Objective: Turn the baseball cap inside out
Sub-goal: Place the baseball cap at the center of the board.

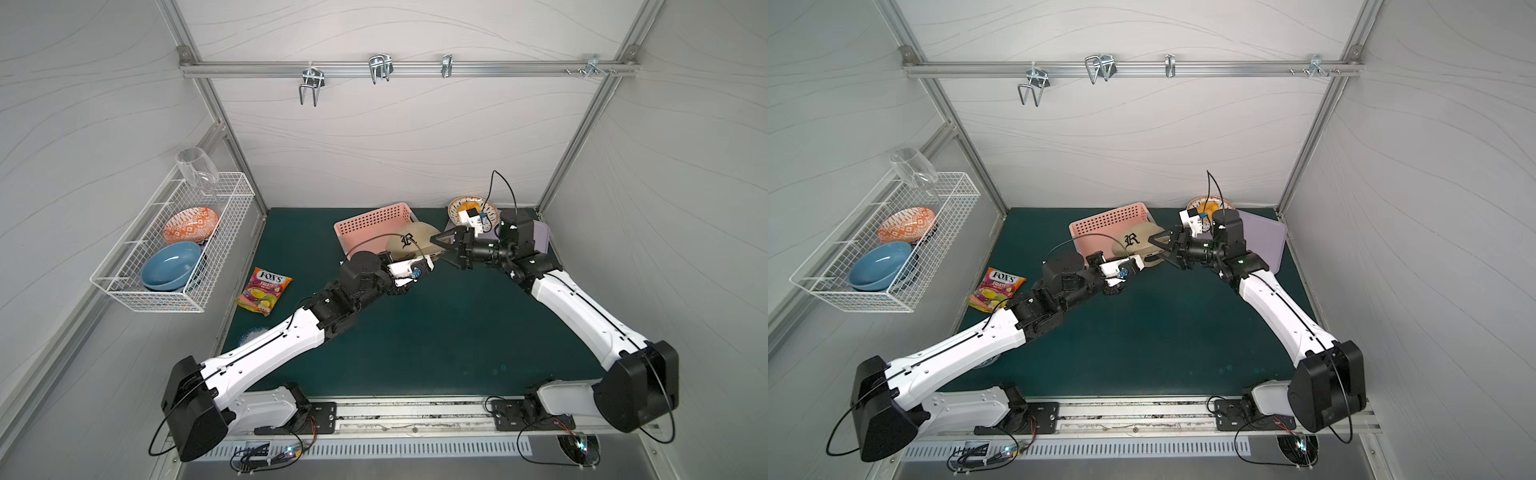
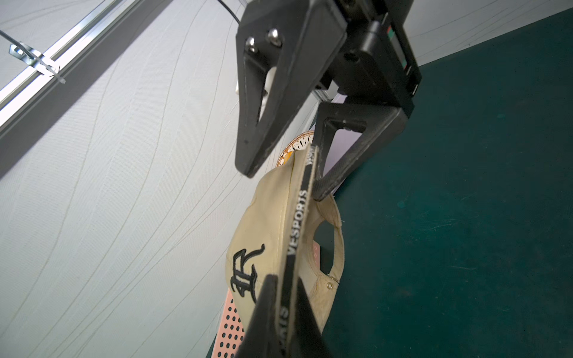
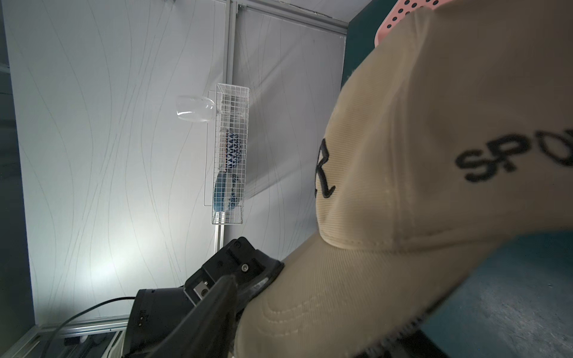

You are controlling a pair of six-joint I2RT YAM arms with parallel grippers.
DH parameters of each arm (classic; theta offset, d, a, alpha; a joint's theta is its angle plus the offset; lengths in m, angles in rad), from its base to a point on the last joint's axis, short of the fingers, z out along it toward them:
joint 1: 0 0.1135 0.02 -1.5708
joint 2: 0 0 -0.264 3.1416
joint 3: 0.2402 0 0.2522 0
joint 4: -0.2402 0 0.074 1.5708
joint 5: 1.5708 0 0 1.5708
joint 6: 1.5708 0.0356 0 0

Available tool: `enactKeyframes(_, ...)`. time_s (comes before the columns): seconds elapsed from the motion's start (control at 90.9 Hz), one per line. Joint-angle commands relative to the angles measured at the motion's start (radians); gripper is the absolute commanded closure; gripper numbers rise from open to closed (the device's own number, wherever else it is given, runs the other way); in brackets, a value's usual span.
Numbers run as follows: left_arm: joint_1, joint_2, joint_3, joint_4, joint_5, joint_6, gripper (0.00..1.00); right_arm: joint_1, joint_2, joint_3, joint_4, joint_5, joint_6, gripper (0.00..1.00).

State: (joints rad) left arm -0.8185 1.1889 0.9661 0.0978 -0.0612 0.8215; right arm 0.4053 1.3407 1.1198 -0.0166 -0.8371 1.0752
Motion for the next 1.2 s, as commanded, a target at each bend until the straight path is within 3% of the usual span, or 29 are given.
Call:
enactKeyframes(0.0,-0.019,0.011,0.010,0.103,-0.022,0.044,1.00,0.007,0.017,-0.012,0.059,-0.024,0.014,0.45)
enactKeyframes(0.132,-0.031,0.009,0.006,0.105,-0.037,0.064,1.00,0.007,0.021,-0.020,0.054,-0.024,-0.001,0.74)
enactKeyframes(0.154,-0.033,0.005,0.006,0.100,-0.037,0.064,0.93,0.006,0.021,-0.023,0.055,-0.025,-0.004,0.80)
enactKeyframes(0.231,-0.034,-0.027,0.001,0.086,-0.036,0.033,0.45,-0.004,0.019,-0.047,0.066,-0.030,-0.017,0.92)
enactKeyframes(0.264,-0.035,-0.048,-0.004,0.083,-0.045,0.002,0.30,-0.011,0.019,-0.059,0.080,-0.043,-0.021,0.95)
enactKeyframes(0.308,-0.034,-0.087,-0.014,0.065,-0.055,-0.042,0.20,-0.023,0.022,-0.073,0.104,-0.069,-0.030,0.99)
enactKeyframes(0.385,-0.029,-0.174,-0.035,0.022,-0.055,-0.116,0.11,-0.034,0.033,-0.090,0.110,-0.113,-0.084,1.00)
enactKeyframes(0.506,0.036,-0.324,-0.070,-0.023,0.005,-0.336,0.05,-0.023,0.063,-0.090,0.070,-0.209,-0.236,1.00)
enactKeyframes(0.682,0.243,-0.416,-0.063,-0.080,0.111,-0.671,0.03,0.019,0.054,-0.190,0.182,-0.275,-0.424,1.00)
enactKeyframes(0.847,0.269,-0.394,-0.065,-0.087,0.147,-0.723,0.03,0.105,0.103,-0.221,0.236,-0.364,-0.530,1.00)
enactKeyframes(1.056,0.275,-0.387,-0.084,-0.062,0.078,-0.758,0.03,0.229,0.295,-0.108,0.196,-0.456,-0.632,0.98)
enactKeyframes(1.188,0.280,-0.392,-0.097,-0.057,0.034,-0.782,0.03,0.255,0.408,-0.056,0.205,-0.485,-0.670,0.96)
